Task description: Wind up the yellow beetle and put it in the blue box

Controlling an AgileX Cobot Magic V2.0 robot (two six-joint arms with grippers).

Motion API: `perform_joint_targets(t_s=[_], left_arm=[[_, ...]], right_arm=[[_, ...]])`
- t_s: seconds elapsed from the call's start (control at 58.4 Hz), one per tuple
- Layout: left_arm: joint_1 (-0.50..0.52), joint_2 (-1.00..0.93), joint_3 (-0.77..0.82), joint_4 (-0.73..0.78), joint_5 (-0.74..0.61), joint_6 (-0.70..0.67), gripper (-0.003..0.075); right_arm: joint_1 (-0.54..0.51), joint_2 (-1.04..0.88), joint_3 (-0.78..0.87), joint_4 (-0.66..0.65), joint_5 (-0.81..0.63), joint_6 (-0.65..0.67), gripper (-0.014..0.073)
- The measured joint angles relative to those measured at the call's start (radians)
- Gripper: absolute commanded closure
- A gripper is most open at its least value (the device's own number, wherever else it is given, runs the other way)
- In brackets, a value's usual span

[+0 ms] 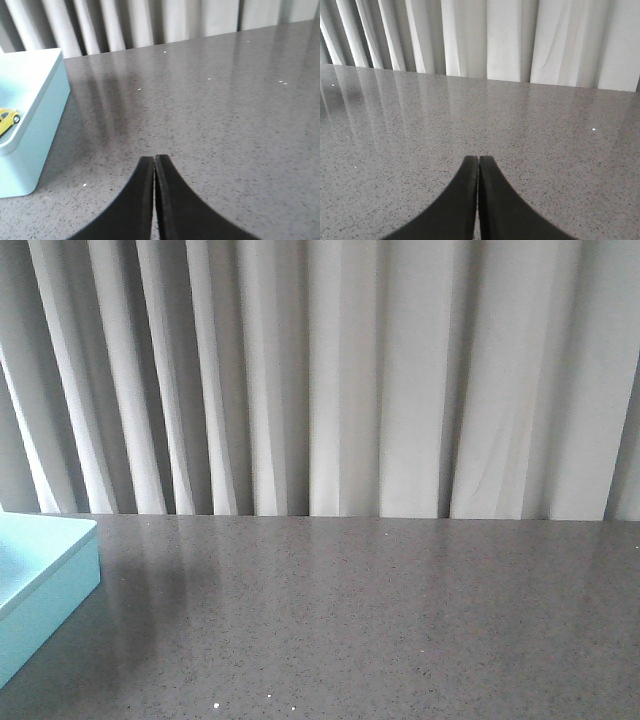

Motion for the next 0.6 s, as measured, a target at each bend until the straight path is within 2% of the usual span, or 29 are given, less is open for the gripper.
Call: perform_joint_targets(t_s=[0.154, 0.291, 0.463, 0.6], left_arm=[[0.000, -0.112, 0.228, -0.007, -0.214, 0.000, 0.0726], [-0.003, -0.227, 0.344, -0.009, -0.254, 0.012, 0.0726], [-0.092, -0.238, 0.369, 0.017, -0.267, 0.110, 0.0726], [-0.203, -0.238, 0.369, 0.070, -0.348, 0.160, 0.0726]], right_arm=[[0.000, 0.000, 0.000, 0.000, 0.000, 0.000, 0.0601], [0.000, 0.000, 0.000, 0.000, 0.001, 0.000, 0.0601], [0.000, -0.003, 0.001, 0.001, 0.002, 0.000, 0.0601], [0.000, -0.003, 0.001, 0.001, 0.001, 0.000, 0.0601]])
